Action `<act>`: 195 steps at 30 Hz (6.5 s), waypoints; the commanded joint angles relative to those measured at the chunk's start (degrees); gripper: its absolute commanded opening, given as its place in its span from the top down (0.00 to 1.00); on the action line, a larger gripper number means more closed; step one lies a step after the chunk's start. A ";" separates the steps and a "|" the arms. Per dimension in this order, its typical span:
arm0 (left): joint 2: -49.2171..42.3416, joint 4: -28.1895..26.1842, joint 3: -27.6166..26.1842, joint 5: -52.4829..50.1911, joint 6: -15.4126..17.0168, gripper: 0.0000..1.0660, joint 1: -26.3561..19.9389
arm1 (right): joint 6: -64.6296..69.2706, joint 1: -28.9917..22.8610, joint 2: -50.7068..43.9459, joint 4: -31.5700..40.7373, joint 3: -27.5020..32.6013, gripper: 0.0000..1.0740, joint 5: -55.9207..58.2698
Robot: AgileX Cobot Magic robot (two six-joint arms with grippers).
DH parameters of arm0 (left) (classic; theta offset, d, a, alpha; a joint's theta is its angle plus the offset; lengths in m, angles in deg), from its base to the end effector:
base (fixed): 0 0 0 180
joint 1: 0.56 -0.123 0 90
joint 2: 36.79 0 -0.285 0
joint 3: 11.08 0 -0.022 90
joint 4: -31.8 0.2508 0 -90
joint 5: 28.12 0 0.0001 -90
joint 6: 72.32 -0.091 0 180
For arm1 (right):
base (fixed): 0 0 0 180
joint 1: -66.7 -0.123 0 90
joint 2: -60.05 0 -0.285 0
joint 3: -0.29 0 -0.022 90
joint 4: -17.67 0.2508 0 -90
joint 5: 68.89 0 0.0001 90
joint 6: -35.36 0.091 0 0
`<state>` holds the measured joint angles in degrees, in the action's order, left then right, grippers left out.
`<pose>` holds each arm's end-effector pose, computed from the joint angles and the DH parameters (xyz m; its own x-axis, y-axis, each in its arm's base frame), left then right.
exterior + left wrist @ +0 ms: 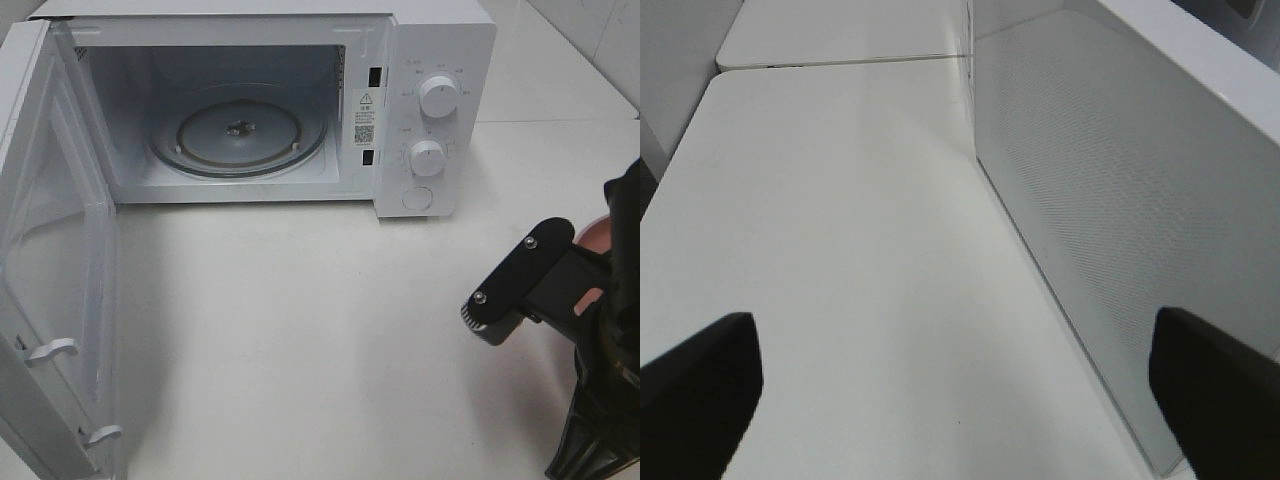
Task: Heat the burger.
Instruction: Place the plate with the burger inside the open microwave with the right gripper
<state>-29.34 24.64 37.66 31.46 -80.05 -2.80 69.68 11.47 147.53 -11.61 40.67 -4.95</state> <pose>-0.0045 -0.0100 0.2786 -0.4261 0.0543 -0.9030 0.0886 0.9959 0.0181 0.1393 0.1305 0.1904 -0.7995 -0.6005 -0.0122 -0.5290 0.7137 -0.4592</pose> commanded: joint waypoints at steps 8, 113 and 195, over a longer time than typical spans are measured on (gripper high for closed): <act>-1.15 -0.23 0.17 -0.23 0.06 0.08 -0.11 | 0.17 -10.94 -0.29 -2.46 0.34 1.00 4.35; -1.15 -0.23 0.17 -0.23 0.06 0.08 -0.11 | -76.72 -2.41 -0.29 1.26 0.34 1.00 -35.12; -1.15 -0.23 0.17 -0.23 0.06 0.08 -0.11 | -95.40 11.46 23.26 12.49 -27.56 1.00 -40.05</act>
<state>-29.34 24.64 37.66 31.46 -80.05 -2.80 -27.21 22.87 169.59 2.20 16.38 -44.94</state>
